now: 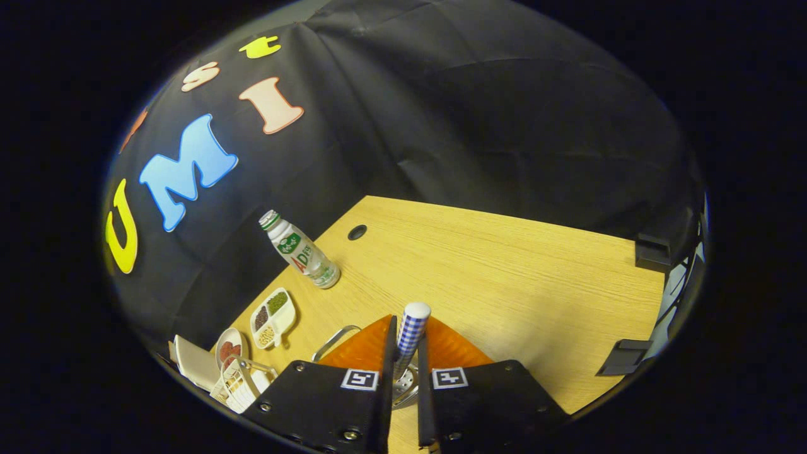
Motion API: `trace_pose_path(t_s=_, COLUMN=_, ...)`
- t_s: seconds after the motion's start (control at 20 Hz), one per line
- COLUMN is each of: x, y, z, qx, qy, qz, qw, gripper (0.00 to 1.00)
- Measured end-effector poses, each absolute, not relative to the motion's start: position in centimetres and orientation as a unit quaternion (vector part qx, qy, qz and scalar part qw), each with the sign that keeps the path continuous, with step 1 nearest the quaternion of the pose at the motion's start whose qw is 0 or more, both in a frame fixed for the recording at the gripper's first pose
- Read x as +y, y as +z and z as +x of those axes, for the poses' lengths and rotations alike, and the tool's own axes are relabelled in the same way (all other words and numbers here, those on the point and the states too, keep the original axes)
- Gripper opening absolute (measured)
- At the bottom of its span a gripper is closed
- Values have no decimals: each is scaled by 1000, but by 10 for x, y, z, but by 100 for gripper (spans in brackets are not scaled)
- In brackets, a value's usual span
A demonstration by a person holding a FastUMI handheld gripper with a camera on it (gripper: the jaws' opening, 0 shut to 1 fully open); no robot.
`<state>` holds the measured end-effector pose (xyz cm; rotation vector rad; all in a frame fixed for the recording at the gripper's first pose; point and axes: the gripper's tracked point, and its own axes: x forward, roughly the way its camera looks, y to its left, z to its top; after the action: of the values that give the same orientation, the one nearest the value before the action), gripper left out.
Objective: Take the plate from the dish rack, then take the spoon from the basket and place it into the plate.
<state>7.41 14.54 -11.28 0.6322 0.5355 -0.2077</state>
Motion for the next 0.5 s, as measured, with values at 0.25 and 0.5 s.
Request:
trace_pose_path(t_s=0.25, x=170, y=-91, z=79, qx=246, qy=-57, qz=281, qw=926, gripper=4)
trace_pose_path(t_s=0.5, x=176, y=-54, z=78, qx=215, qy=-37, qz=237, qw=947, gripper=4)
